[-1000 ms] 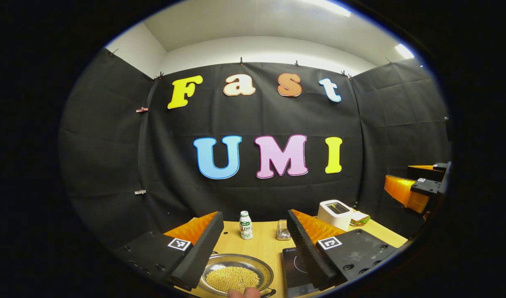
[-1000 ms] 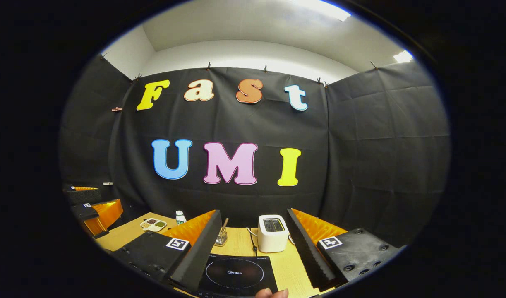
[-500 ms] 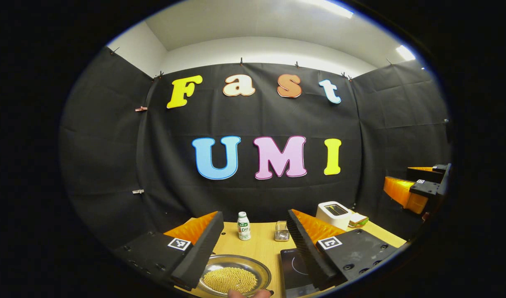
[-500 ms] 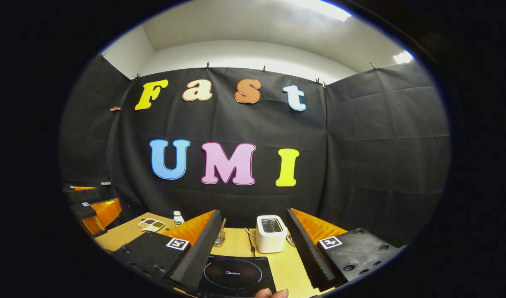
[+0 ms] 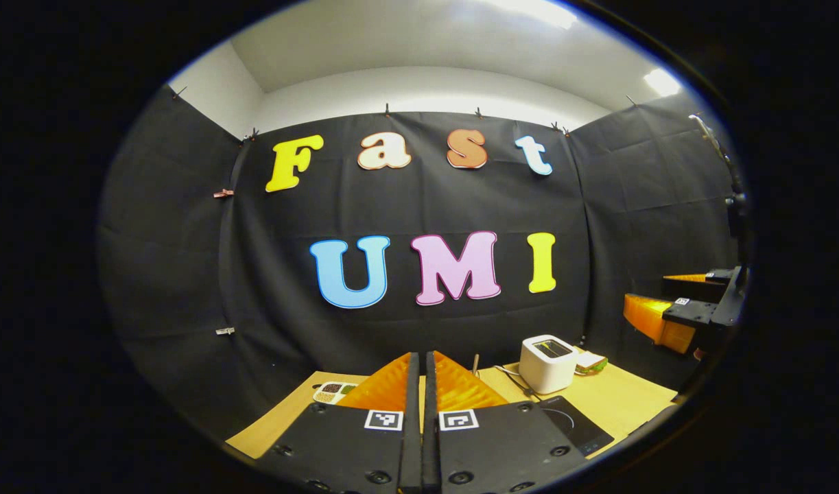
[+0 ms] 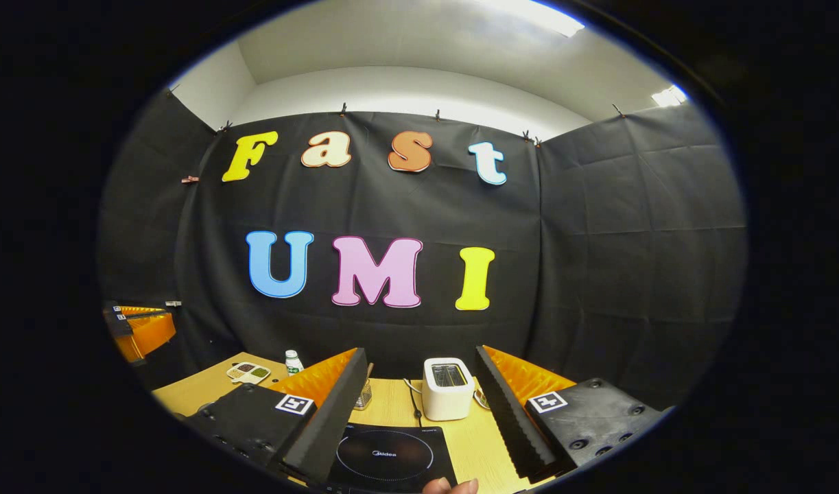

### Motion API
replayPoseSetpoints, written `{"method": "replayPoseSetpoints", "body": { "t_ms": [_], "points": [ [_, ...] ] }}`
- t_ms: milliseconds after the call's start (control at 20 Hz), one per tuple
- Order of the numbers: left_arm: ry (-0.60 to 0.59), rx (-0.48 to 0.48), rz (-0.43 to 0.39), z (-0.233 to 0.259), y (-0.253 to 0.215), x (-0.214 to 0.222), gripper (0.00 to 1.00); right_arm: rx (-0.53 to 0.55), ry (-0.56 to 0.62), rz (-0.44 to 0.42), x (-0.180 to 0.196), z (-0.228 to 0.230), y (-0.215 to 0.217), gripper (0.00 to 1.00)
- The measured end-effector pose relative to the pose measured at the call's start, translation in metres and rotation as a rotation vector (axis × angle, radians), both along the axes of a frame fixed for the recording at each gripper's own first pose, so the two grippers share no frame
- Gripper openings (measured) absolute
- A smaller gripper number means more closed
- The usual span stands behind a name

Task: First push the handle of the pot to place it horizontally, then grasp the pot with both hands and set it on the induction cooktop.

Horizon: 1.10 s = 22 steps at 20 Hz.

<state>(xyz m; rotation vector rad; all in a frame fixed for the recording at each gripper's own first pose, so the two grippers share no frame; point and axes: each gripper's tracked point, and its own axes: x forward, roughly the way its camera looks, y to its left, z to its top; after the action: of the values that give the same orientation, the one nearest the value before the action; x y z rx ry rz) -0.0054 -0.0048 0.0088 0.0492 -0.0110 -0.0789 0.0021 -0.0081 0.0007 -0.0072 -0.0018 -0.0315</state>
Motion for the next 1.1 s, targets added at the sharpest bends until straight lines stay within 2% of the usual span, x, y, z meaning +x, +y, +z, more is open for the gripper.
{"method": "replayPoseSetpoints", "body": {
  "t_ms": [100, 450, 550, 650, 850, 950, 1100],
  "points": [
    [0.097, 0.001, -0.047, -0.025, -0.001, 0.0, 0.05, 0.001, 0.008, 0.004, 0.0, -0.003, 0.003, 0.98],
    [0.629, -0.026, -0.147, -0.136, 0.011, -0.01, 0.05, -0.011, 0.026, -0.001, -0.004, -0.01, 0.003, 0.98],
    [0.808, -0.012, -0.178, -0.171, 0.016, -0.025, 0.05, -0.011, 0.031, -0.008, -0.006, -0.011, 0.001, 0.98],
    [0.954, -0.01, -0.176, -0.204, 0.022, -0.042, 0.05, -0.008, 0.029, -0.014, -0.007, -0.009, -0.001, 0.96],
    [1.239, -0.018, -0.233, -0.26, 0.019, -0.092, 0.05, -0.016, 0.034, -0.027, -0.01, -0.011, -0.005, 0.98],
    [1.349, 0.014, -0.245, -0.288, 0.024, -0.107, 0.05, -0.016, 0.033, -0.032, -0.013, -0.011, -0.008, 0.96],
    [1.442, 0.051, -0.252, -0.319, 0.028, -0.119, 0.05, -0.016, 0.037, -0.036, -0.014, -0.013, -0.009, 0.97]
  ]
}}
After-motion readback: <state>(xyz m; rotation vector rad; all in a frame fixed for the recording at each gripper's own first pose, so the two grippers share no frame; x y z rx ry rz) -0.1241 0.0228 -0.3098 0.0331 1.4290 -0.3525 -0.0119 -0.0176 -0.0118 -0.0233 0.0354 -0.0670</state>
